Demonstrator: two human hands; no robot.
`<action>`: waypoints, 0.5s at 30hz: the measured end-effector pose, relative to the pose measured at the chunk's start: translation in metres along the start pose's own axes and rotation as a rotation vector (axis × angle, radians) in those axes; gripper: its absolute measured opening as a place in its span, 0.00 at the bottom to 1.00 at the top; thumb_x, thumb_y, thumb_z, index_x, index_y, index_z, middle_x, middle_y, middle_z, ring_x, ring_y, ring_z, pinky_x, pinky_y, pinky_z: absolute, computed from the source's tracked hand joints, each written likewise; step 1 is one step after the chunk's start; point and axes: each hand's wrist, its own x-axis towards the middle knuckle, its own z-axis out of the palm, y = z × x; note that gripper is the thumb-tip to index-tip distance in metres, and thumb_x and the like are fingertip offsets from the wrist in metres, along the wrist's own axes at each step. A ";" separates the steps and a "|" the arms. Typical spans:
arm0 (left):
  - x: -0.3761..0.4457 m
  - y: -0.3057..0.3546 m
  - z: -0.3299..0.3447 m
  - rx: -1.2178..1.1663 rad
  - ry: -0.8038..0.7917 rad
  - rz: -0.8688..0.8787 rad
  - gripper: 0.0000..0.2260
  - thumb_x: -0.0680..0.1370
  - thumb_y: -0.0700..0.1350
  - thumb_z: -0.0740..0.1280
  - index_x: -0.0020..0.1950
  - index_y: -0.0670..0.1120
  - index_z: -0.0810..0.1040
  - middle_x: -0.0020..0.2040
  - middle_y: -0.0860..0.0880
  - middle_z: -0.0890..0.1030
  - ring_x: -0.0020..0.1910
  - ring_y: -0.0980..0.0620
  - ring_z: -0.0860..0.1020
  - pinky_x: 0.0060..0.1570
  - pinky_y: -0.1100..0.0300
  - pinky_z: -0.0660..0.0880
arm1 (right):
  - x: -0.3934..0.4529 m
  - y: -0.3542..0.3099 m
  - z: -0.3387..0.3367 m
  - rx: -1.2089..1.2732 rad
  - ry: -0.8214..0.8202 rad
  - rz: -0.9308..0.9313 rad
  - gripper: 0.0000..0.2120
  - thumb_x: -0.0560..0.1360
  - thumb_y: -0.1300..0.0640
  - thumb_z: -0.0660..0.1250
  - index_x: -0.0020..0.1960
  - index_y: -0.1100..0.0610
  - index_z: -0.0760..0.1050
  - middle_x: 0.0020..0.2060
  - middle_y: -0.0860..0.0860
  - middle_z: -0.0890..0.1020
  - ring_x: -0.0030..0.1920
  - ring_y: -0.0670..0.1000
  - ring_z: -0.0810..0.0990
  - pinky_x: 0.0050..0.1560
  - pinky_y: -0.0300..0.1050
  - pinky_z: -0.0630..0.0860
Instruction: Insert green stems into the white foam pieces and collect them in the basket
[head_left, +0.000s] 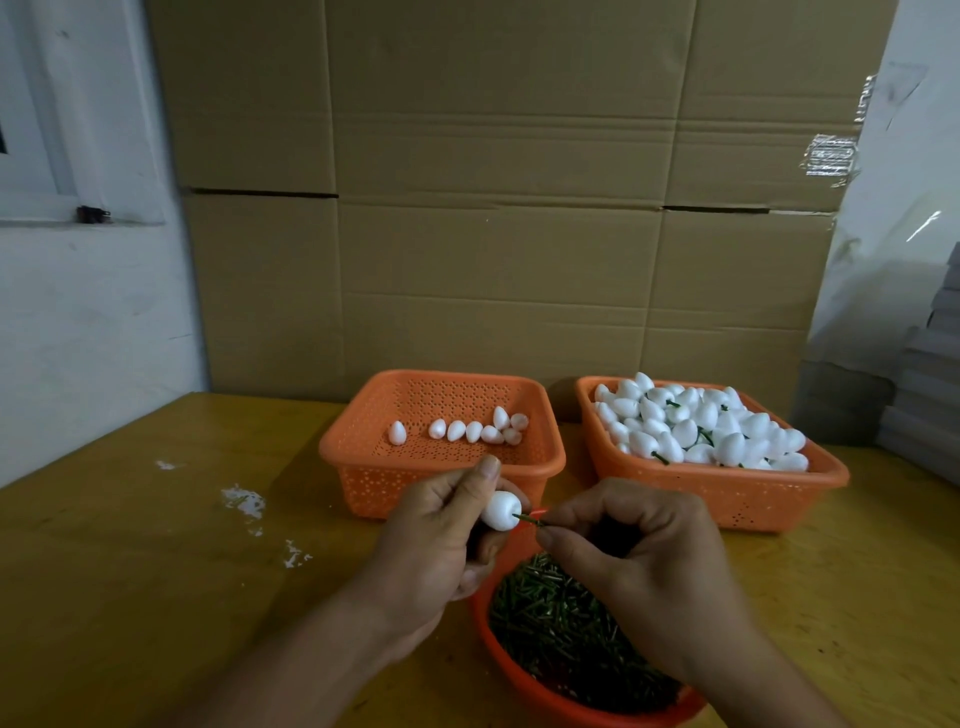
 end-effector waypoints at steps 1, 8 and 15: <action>0.000 0.000 0.001 -0.002 0.001 0.001 0.20 0.77 0.57 0.62 0.45 0.40 0.80 0.26 0.48 0.69 0.20 0.56 0.62 0.20 0.67 0.57 | 0.000 -0.001 0.000 -0.005 0.008 -0.009 0.10 0.69 0.61 0.79 0.39 0.45 0.84 0.33 0.46 0.84 0.31 0.44 0.80 0.31 0.33 0.73; -0.002 0.002 0.004 0.004 -0.005 0.015 0.21 0.78 0.56 0.62 0.45 0.37 0.79 0.26 0.46 0.68 0.19 0.55 0.61 0.20 0.68 0.58 | -0.003 -0.005 0.003 -0.155 0.050 -0.134 0.11 0.68 0.65 0.80 0.37 0.49 0.84 0.32 0.43 0.82 0.29 0.42 0.78 0.30 0.28 0.69; -0.004 0.002 0.009 0.071 -0.005 0.068 0.18 0.78 0.56 0.63 0.41 0.43 0.82 0.25 0.47 0.68 0.20 0.57 0.63 0.20 0.67 0.61 | -0.005 -0.006 0.007 -0.216 0.032 -0.180 0.08 0.69 0.64 0.79 0.39 0.51 0.85 0.32 0.43 0.81 0.31 0.45 0.79 0.31 0.30 0.70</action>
